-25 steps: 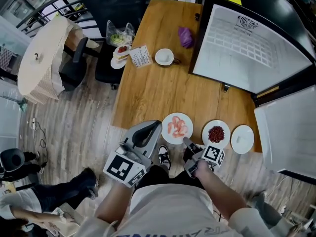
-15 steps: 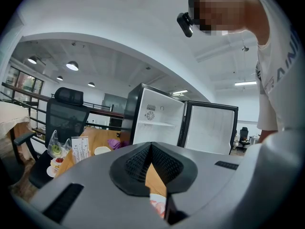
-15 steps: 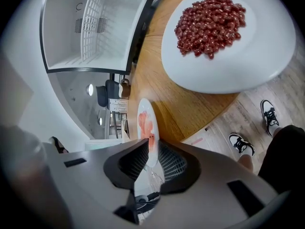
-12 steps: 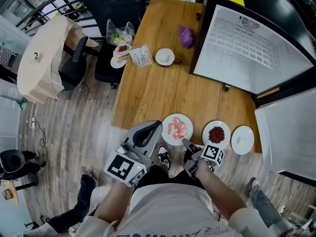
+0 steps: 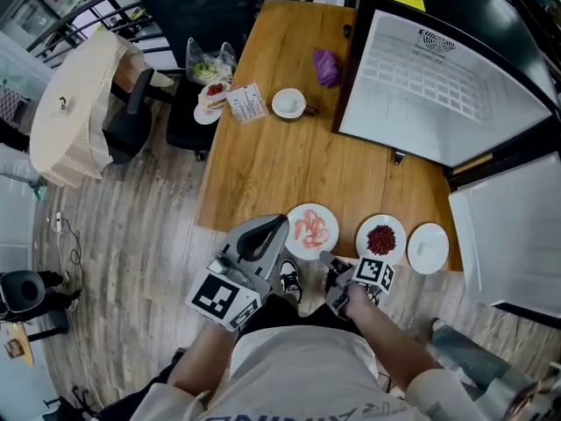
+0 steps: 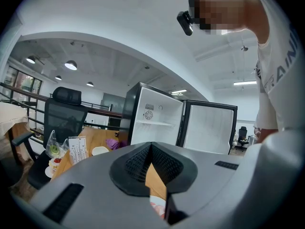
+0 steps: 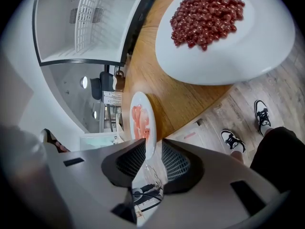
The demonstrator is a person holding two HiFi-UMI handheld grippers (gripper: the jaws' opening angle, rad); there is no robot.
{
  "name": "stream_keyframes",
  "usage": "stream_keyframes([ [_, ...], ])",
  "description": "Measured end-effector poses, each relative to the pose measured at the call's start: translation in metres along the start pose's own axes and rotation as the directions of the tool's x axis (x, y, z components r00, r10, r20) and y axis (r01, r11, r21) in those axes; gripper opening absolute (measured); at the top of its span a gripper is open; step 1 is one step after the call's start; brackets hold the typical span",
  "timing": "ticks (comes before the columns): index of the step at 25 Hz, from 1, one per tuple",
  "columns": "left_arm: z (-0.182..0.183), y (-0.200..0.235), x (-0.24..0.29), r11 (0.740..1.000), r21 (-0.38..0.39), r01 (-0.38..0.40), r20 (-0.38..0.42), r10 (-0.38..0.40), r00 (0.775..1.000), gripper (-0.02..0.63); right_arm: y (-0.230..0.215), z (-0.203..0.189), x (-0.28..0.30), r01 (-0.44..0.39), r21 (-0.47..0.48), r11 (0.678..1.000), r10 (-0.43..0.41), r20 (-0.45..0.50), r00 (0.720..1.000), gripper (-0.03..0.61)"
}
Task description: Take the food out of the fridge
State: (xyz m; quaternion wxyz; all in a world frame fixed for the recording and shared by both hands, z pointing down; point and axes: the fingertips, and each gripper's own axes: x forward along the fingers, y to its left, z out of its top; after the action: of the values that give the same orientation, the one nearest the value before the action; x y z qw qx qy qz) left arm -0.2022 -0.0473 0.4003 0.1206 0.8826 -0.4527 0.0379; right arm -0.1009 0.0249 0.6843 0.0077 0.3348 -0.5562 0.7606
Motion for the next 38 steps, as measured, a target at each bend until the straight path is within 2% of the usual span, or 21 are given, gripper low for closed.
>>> stream_keyframes([
  [2, 0.0, -0.002, 0.002, 1.0, 0.002, 0.005, 0.0, -0.005, 1.0, 0.008, -0.003, -0.002, -0.002, 0.014, -0.008, 1.0, -0.014, -0.018, 1.0, 0.097],
  [4, 0.0, -0.003, 0.003, 1.0, 0.003, 0.007, -0.001, -0.007, 1.0, 0.008, -0.004, -0.006, -0.009, 0.048, -0.056, 0.997, -0.05, -0.045, 0.998, 0.097],
  [6, 0.001, -0.005, 0.005, 1.0, 0.003, 0.011, 0.0, -0.011, 1.0, 0.008, -0.001, -0.007, -0.024, 0.093, -0.155, 0.984, -0.101, -0.047, 0.994, 0.085],
  [7, 0.001, -0.007, 0.006, 1.0, 0.005, 0.014, 0.002, -0.014, 1.0, 0.008, 0.004, -0.005, -0.032, 0.102, -0.214, 0.971, -0.111, -0.031, 0.993, 0.045],
  [9, 0.004, -0.01, 0.009, 1.0, 0.009, 0.02, 0.008, -0.02, 1.0, 0.008, 0.025, 0.005, -0.048, 0.084, -0.323, 0.943, -0.081, 0.023, 0.996, 0.024],
  [11, 0.008, -0.014, 0.013, 1.0, 0.014, 0.028, 0.017, -0.029, 0.999, 0.008, 0.055, 0.021, -0.064, 0.051, -0.426, 0.903, -0.013, 0.094, 0.996, 0.02],
  [13, 0.013, -0.018, 0.017, 0.999, 0.019, 0.038, 0.028, -0.039, 0.999, 0.008, 0.089, 0.038, -0.08, 0.039, -0.54, 0.841, 0.061, 0.166, 0.984, 0.02],
  [16, 0.02, -0.025, 0.023, 0.998, 0.027, 0.049, 0.043, -0.05, 0.998, 0.008, 0.142, 0.061, -0.108, 0.065, -0.702, 0.709, 0.169, 0.259, 0.951, 0.02],
  [19, 0.03, -0.031, 0.027, 0.998, 0.033, 0.055, 0.063, -0.057, 0.996, 0.008, 0.191, 0.079, -0.141, 0.132, -0.802, 0.582, 0.264, 0.34, 0.902, 0.02],
  [22, 0.04, -0.037, 0.031, 0.997, 0.045, 0.063, 0.085, -0.066, 0.994, 0.008, 0.233, 0.091, -0.175, 0.19, -0.849, 0.493, 0.356, 0.396, 0.846, 0.02],
  [24, 0.047, -0.042, 0.034, 0.996, 0.055, 0.069, 0.098, -0.074, 0.992, 0.008, 0.255, 0.095, -0.195, 0.229, -0.864, 0.448, 0.398, 0.422, 0.814, 0.02],
  [27, 0.057, -0.049, 0.037, 0.994, 0.071, 0.078, 0.119, -0.086, 0.989, 0.008, 0.28, 0.099, -0.221, 0.272, -0.869, 0.413, 0.437, 0.451, 0.778, 0.02],
  [31, 0.071, -0.054, 0.039, 0.992, 0.088, 0.087, 0.145, -0.099, 0.984, 0.008, 0.304, 0.102, -0.248, 0.305, -0.868, 0.392, 0.474, 0.475, 0.742, 0.02],
  [38, 0.085, -0.057, 0.038, 0.99, 0.108, 0.09, 0.171, -0.108, 0.979, 0.008, 0.316, 0.104, -0.265, 0.345, -0.859, 0.38, 0.494, 0.503, 0.709, 0.02],
])
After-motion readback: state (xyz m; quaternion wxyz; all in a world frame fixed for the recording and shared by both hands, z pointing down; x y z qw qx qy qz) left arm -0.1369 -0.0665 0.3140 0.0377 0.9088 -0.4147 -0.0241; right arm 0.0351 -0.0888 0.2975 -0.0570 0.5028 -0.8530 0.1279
